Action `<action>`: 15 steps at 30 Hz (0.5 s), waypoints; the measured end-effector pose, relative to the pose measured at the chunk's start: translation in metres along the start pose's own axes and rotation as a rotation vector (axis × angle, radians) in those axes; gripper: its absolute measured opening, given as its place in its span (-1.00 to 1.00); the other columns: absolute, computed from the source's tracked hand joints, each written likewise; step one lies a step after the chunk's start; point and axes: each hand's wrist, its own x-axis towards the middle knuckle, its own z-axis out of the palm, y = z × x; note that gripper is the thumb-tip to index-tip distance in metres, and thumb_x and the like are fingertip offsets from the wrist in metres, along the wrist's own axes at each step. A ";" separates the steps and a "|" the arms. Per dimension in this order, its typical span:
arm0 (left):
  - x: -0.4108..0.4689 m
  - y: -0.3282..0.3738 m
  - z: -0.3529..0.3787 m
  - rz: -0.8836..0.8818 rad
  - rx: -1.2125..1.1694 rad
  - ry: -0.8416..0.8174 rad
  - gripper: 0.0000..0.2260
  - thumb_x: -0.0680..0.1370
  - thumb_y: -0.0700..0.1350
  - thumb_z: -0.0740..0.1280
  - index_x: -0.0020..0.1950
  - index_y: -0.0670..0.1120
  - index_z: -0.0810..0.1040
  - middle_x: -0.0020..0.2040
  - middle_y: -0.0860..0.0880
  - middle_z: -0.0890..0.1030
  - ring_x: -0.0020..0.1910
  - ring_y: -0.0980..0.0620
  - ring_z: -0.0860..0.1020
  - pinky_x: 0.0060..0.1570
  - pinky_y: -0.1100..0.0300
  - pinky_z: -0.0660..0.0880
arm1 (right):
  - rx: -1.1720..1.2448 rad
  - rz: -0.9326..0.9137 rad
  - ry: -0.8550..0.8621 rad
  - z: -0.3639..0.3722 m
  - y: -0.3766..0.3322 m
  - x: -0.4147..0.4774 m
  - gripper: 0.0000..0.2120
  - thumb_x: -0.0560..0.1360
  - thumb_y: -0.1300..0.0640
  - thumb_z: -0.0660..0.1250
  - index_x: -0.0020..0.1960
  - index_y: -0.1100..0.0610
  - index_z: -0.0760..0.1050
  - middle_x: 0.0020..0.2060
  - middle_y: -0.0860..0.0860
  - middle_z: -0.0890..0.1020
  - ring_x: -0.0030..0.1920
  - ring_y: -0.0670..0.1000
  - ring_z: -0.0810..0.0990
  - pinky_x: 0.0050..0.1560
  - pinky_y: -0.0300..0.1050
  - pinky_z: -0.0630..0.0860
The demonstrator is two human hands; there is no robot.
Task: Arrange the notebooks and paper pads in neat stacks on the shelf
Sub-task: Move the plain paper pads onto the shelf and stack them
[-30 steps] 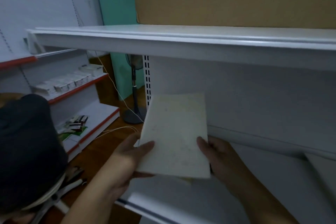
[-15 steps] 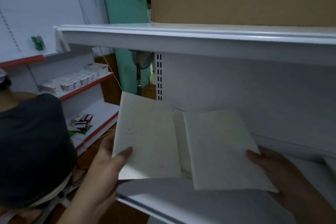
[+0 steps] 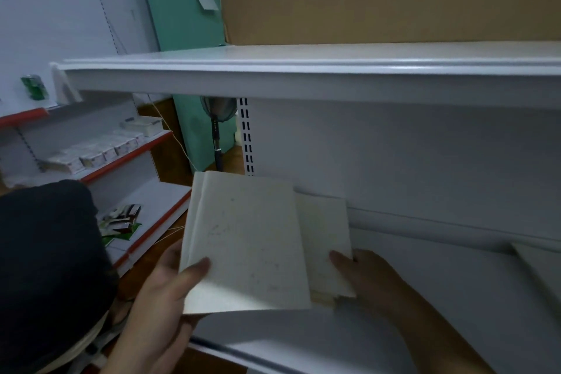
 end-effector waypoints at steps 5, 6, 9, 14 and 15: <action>-0.006 0.000 0.011 0.035 0.074 -0.006 -0.67 0.44 -0.28 0.31 0.13 0.03 0.46 0.04 -0.21 0.59 -0.03 -0.28 0.59 -0.20 -0.08 0.56 | 0.738 0.051 -0.057 -0.075 0.031 -0.016 -0.81 0.43 0.25 0.34 0.00 0.28 0.60 -0.23 0.14 0.70 -0.20 0.13 0.66 -0.20 -0.13 0.50; -0.007 -0.002 0.014 0.042 0.098 -0.008 -0.69 0.47 -0.28 0.29 0.14 0.03 0.47 0.03 -0.20 0.60 -0.03 -0.28 0.60 -0.17 -0.11 0.57 | 0.866 0.029 -0.085 -0.091 0.039 -0.019 -0.68 0.32 0.20 0.42 0.05 0.29 0.60 -0.13 0.18 0.70 -0.10 0.21 0.65 -0.11 -0.07 0.51; -0.008 -0.009 0.040 0.046 0.183 -0.013 -0.70 0.49 -0.25 0.29 0.19 -0.01 0.47 0.01 -0.17 0.61 -0.02 -0.24 0.59 -0.08 -0.16 0.55 | 0.946 -0.035 -0.076 -0.113 0.048 -0.034 -0.50 0.04 0.10 0.59 -0.04 0.18 0.68 -0.19 0.10 0.70 -0.26 0.13 0.65 -0.32 -0.20 0.50; -0.017 -0.038 0.120 0.006 0.236 -0.141 -0.72 0.48 -0.22 0.35 0.18 -0.08 0.48 -0.02 -0.17 0.61 -0.07 -0.20 0.60 -0.18 -0.07 0.57 | 0.826 0.000 -0.107 -0.105 0.044 -0.064 -0.81 0.47 0.23 0.26 -0.01 0.23 0.62 -0.14 0.12 0.73 -0.19 0.04 0.71 -0.29 -0.22 0.61; -0.022 -0.046 0.134 0.009 0.278 -0.153 -0.64 0.40 -0.14 0.43 0.18 -0.09 0.51 -0.05 -0.16 0.66 -0.08 -0.19 0.63 -0.09 -0.10 0.58 | 0.801 0.012 -0.084 -0.106 0.049 -0.071 -0.81 0.52 0.25 0.24 -0.02 0.22 0.63 -0.15 0.12 0.73 -0.20 0.03 0.71 -0.28 -0.23 0.60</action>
